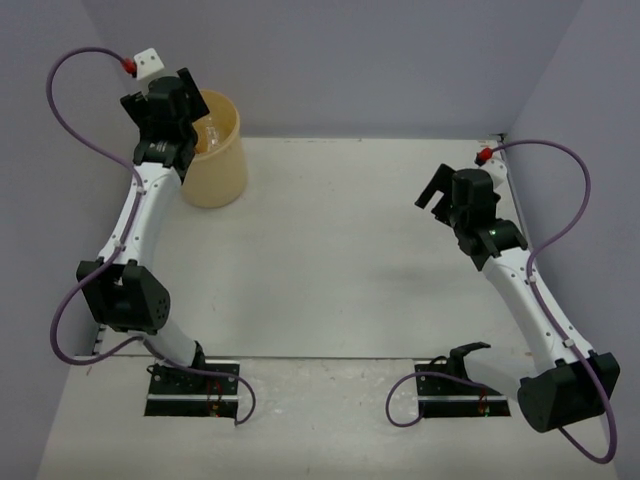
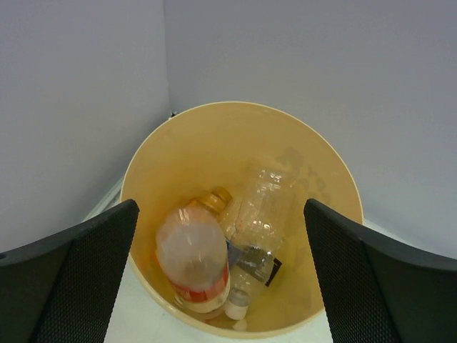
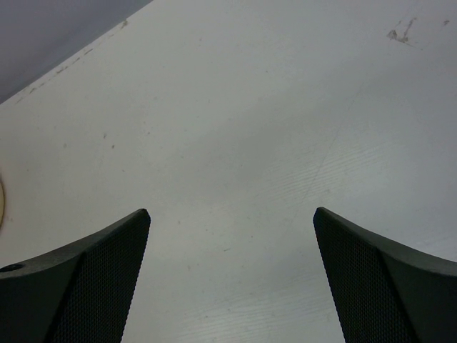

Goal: Put the plastic bottles in the bin

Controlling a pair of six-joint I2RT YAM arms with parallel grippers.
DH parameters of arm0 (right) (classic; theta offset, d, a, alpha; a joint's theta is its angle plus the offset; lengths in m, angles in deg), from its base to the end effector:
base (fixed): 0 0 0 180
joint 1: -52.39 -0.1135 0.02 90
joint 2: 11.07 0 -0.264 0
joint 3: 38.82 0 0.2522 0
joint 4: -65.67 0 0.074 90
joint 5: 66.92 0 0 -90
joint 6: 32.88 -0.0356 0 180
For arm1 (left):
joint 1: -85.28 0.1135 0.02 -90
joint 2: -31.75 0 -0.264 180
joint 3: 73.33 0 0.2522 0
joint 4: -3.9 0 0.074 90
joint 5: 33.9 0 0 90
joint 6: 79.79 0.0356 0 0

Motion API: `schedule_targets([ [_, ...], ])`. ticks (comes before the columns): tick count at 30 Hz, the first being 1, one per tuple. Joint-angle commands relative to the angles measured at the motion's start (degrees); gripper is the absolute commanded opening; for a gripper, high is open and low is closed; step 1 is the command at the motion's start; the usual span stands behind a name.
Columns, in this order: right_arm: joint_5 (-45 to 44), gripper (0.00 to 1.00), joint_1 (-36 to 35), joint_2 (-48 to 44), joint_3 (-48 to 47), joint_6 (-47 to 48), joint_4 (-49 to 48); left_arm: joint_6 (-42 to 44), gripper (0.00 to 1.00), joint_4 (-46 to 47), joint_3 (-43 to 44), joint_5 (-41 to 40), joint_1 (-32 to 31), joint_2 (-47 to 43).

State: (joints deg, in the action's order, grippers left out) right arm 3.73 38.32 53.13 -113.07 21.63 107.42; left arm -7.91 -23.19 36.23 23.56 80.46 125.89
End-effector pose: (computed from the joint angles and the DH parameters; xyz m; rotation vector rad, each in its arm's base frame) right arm 0.2405 0.0481 0.3387 0.5821 2.0112 0.1646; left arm 0.3843 -0.0132 0.4228 -0.5981 1.6412 0.2108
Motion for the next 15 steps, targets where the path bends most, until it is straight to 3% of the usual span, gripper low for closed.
schedule_targets([
  [1,0.2,0.99,0.3,-2.5,0.0,0.8,-0.3,-1.9,1.0,-5.5,3.8,2.5,0.5,-7.6],
  [4,0.2,0.99,0.3,-3.1,0.5,1.1,-0.3,-3.5,1.0,-9.9,-0.7,2.4,0.4,-13.1],
  [12,0.0,0.99,0.3,-6.5,2.5,1.8,-0.3,-15.2,1.0,-9.9,-34.2,3.2,0.5,-35.0],
  [15,1.4,0.99,0.3,-7.9,4.4,2.2,-2.1,-18.2,1.0,-8.1,-42.6,4.1,0.4,-42.2],
])
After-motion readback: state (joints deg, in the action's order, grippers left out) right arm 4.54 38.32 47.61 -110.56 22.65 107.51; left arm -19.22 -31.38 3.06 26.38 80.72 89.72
